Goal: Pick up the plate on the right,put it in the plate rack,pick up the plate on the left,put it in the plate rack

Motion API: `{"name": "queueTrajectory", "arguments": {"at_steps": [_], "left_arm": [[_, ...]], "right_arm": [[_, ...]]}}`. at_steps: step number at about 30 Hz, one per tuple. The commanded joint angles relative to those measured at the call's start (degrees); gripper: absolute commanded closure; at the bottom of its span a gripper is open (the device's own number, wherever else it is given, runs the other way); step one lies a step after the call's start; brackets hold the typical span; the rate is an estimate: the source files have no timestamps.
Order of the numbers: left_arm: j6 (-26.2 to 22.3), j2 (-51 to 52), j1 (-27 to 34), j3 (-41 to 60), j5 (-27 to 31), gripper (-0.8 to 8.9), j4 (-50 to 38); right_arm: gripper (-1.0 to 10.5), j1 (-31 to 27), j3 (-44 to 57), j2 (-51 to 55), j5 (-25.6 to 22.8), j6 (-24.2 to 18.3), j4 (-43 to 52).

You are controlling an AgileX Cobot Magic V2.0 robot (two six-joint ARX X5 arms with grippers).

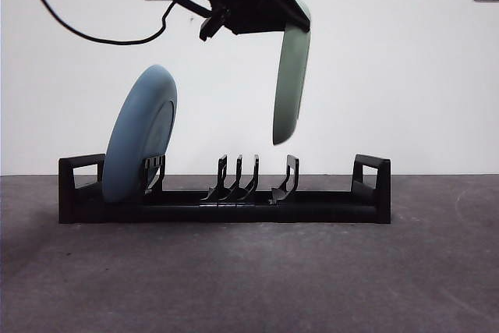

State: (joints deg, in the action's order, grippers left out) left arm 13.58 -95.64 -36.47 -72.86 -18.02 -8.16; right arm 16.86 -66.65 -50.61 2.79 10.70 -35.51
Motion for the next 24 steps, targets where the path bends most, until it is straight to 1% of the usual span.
{"name": "queueTrajectory", "arguments": {"at_steps": [1, 4, 9, 12, 17, 24], "left_arm": [[0.0, -1.5, 0.3, -1.0, 1.8, 8.23, -1.1], [0.2, -2.1, 0.7, -1.0, 2.9, 8.23, -0.9], [0.5, -3.4, 0.7, -1.0, 3.0, 8.23, -1.4], [1.7, -4.6, 0.7, -1.0, 3.0, 8.23, -1.9], [1.7, -6.3, 0.7, -1.0, 3.0, 8.23, -1.8], [1.4, -6.5, 0.7, -1.0, 3.3, 8.23, 1.5]], "right_arm": [[7.3, 0.0, 0.0, -0.1, -0.2, 0.1, 0.3], [7.3, 0.0, 0.0, -0.3, -0.2, 0.1, 0.3], [7.3, 0.0, 0.0, -1.2, -0.2, 0.1, 0.3], [7.3, 0.0, 0.0, -2.0, -0.2, 0.1, 0.3], [7.3, 0.0, 0.0, -3.4, -0.2, -0.2, 0.3], [7.3, 0.0, 0.0, -4.7, -0.2, -0.3, 0.4]]}}
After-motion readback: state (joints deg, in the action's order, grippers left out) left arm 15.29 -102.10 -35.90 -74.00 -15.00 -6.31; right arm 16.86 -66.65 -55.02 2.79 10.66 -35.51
